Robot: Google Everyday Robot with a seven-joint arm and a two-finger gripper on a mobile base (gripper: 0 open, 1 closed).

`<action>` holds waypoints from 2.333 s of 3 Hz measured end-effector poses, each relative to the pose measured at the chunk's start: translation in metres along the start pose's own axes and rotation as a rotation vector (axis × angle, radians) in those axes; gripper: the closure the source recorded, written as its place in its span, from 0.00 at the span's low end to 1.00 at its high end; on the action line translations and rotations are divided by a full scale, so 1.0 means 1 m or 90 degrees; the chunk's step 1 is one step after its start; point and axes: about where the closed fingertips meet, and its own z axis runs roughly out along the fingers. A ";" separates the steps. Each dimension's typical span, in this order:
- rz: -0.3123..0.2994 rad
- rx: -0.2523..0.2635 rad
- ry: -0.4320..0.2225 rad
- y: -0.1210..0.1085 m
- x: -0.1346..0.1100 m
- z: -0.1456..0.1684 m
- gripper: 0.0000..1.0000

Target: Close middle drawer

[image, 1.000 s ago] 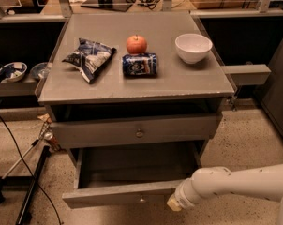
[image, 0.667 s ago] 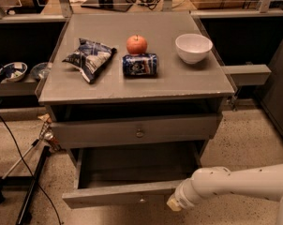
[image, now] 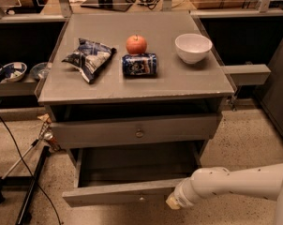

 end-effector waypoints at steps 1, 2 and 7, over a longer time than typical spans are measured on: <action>-0.002 0.005 -0.004 -0.002 -0.005 0.000 1.00; -0.012 0.017 -0.021 -0.008 -0.025 0.003 1.00; 0.006 0.053 -0.047 -0.033 -0.052 0.000 1.00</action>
Offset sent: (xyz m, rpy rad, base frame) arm 0.1309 0.0598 0.0205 0.0161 -0.1990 0.0080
